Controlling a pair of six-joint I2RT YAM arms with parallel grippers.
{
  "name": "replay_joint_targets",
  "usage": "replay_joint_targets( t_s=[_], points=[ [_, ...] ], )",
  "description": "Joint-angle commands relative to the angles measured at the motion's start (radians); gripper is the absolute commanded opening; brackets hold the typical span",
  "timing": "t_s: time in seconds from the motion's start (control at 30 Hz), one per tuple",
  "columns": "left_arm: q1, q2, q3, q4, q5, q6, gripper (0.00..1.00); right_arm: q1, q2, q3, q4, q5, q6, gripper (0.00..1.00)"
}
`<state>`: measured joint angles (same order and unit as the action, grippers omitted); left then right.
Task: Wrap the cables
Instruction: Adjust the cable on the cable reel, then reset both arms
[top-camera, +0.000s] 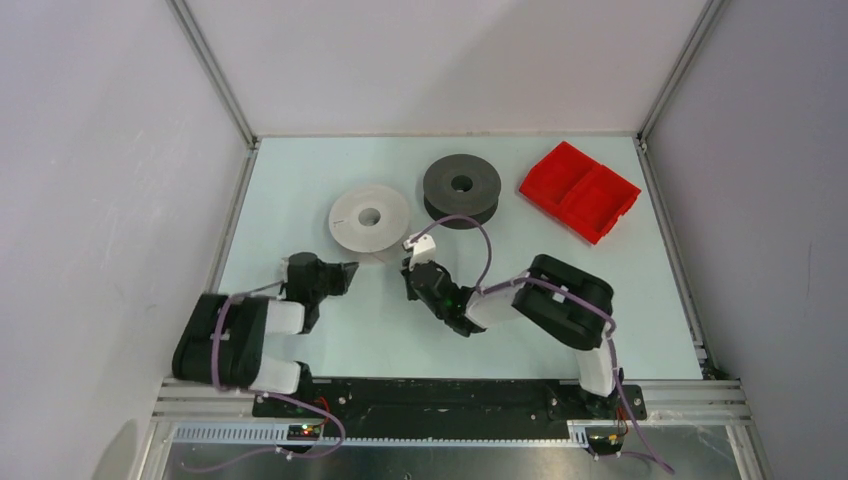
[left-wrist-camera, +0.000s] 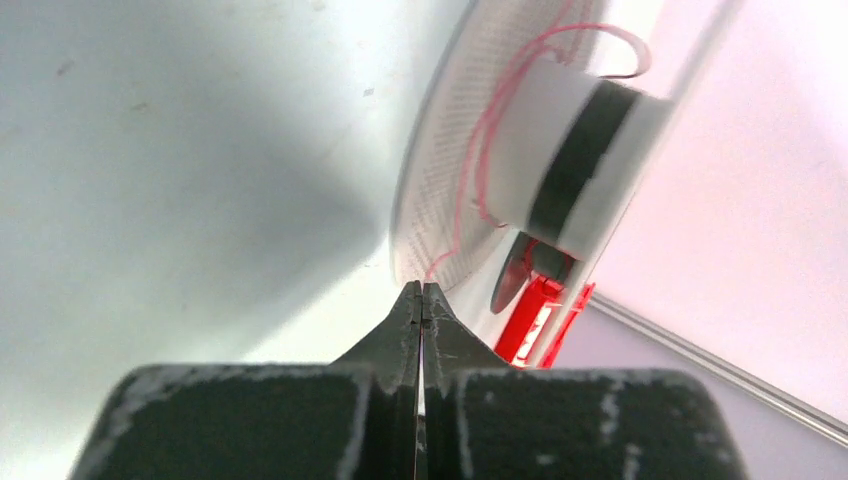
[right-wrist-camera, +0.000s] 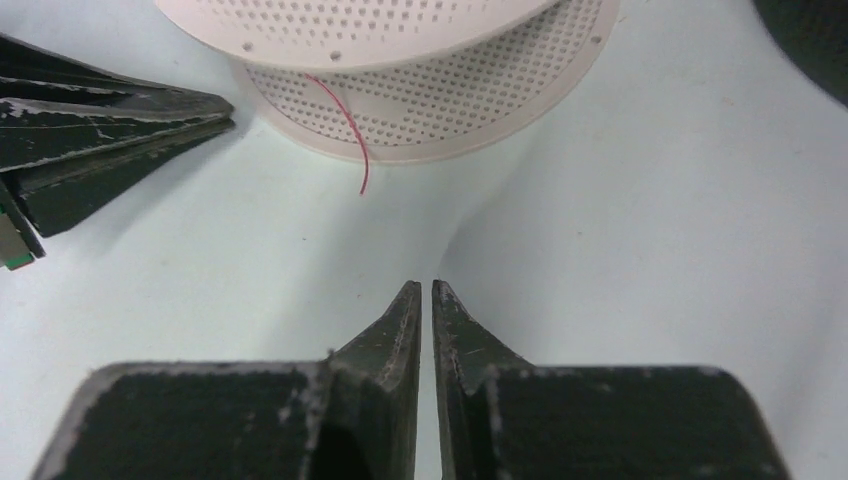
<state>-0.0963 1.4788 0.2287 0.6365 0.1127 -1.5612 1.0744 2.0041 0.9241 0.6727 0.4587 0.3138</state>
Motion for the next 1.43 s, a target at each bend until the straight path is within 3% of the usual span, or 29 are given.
replay_joint_targets(
  t_s=[0.0, 0.13, 0.23, 0.33, 0.4, 0.43, 0.47, 0.5, 0.53, 0.57, 0.6, 0.67, 0.77, 0.87, 1.1, 1.4],
  points=[
    [-0.004, -0.319, 0.022, -0.358, -0.222, 0.118, 0.0, 0.005, -0.196, -0.037, -0.047, 0.019, 0.005, 0.13],
    [-0.004, -0.644, 0.156, -0.682, -0.422, 0.361, 0.08, -0.013, -0.369, -0.068, -0.167, -0.015, -0.01, 0.17],
    [-0.009, -0.793, 0.287, -0.761, -0.457, 0.636, 0.17, -0.045, -0.507, -0.071, -0.337, -0.065, -0.014, 0.21],
    [-0.017, -0.892, 0.373, -0.779, -0.362, 0.815, 0.24, -0.051, -0.702, -0.072, -0.49, -0.074, -0.01, 0.29],
    [-0.02, -0.922, 0.423, -0.785, -0.233, 0.906, 0.28, -0.049, -0.818, -0.072, -0.598, -0.064, -0.012, 0.42],
    [-0.022, -0.93, 0.444, -0.786, -0.13, 0.959, 0.3, -0.041, -0.857, -0.072, -0.674, -0.05, -0.017, 0.54],
    [-0.029, -0.95, 0.449, -0.785, -0.075, 0.98, 0.36, -0.034, -0.939, -0.073, -0.709, -0.043, -0.02, 0.6],
    [-0.031, -0.969, 0.454, -0.786, 0.021, 1.019, 0.41, -0.017, -0.98, -0.073, -0.766, -0.026, -0.028, 0.82],
    [-0.037, -0.98, 0.454, -0.786, 0.071, 1.034, 0.56, 0.002, -1.052, -0.073, -0.817, -0.014, -0.03, 0.95],
    [-0.041, -1.0, 0.451, -0.786, 0.155, 1.053, 0.66, 0.012, -1.124, -0.073, -0.841, 0.016, -0.025, 0.97],
    [-0.051, -1.009, 0.443, -0.785, 0.192, 1.061, 0.91, 0.029, -1.158, -0.073, -0.884, 0.034, -0.015, 0.99],
    [-0.071, -1.036, 0.43, -0.785, 0.294, 1.084, 0.99, 0.042, -1.242, -0.073, -0.946, 0.088, 0.026, 0.99],
    [-0.096, -1.077, 0.419, -0.786, 0.41, 1.114, 1.0, 0.049, -1.337, -0.073, -1.027, 0.182, 0.146, 0.99],
    [-0.101, -1.114, 0.402, -0.786, 0.44, 1.14, 1.0, 0.051, -1.38, -0.073, -1.11, 0.22, 0.244, 0.99],
    [-0.102, -1.173, 0.37, -0.792, 0.324, 1.183, 1.0, 0.054, -1.381, -0.073, -1.216, 0.308, 0.308, 0.99],
    [-0.102, -1.19, 0.37, -0.805, 0.239, 1.195, 1.0, 0.054, -1.427, -0.075, -1.21, 0.333, 0.302, 0.99]
  ],
)
